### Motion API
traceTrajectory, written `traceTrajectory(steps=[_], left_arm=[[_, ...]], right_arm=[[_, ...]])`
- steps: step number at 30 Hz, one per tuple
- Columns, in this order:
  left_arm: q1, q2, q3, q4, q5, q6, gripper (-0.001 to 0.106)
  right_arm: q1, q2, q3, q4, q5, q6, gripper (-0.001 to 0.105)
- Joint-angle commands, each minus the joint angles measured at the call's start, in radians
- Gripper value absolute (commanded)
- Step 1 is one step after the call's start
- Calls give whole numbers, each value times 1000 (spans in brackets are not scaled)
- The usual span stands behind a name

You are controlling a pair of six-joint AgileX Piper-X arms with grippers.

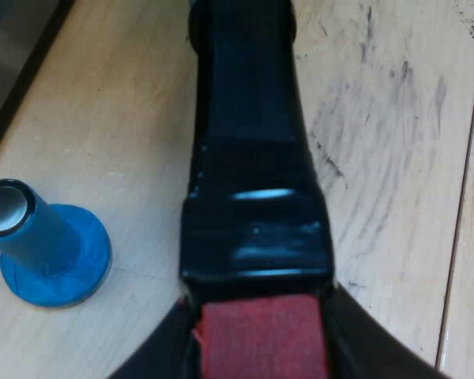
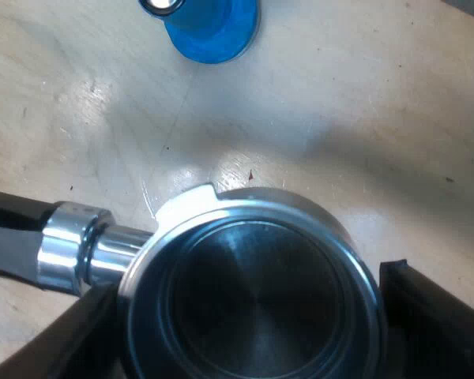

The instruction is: Put the handle in the coffee machine

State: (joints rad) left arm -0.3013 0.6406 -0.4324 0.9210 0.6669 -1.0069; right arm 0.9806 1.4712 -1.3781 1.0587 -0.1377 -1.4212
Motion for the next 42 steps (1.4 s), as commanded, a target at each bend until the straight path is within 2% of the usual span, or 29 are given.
traceTrajectory(steps=[1,2,6,11,15,19,22,25,29,34,42], left_arm=[[-6,-3,-4,0,42,33,0],[-6,-3,-4,0,42,39,0],[-6,-3,-4,-2,42,48,0],[-6,-3,-4,-3,42,48,0],[-6,-3,-4,4,34,45,0],[-6,-3,-7,42,-45,43,0],[-1,-3,-7,48,-66,40,0],[52,-3,-15,54,-74,39,0],[128,-3,-37,57,-79,-1,0],[156,-5,-45,58,-90,-16,0],[289,-5,-45,54,-90,-24,0]], right_arm=[[1,-20,-17,-8,-25,-41,95],[1,-20,-17,-8,-25,-41,98],[1,-20,-17,-8,-14,-41,98],[1,-20,-17,-30,113,-41,98],[1,-20,-17,-48,150,-41,98],[1,-20,-17,-62,159,-41,98],[1,-20,-17,-103,164,-41,98],[1,-20,-17,-158,164,-41,98],[1,-20,-18,-211,164,-41,98],[1,-20,-18,-216,164,-25,98],[15,-20,-18,-221,161,-23,98]])
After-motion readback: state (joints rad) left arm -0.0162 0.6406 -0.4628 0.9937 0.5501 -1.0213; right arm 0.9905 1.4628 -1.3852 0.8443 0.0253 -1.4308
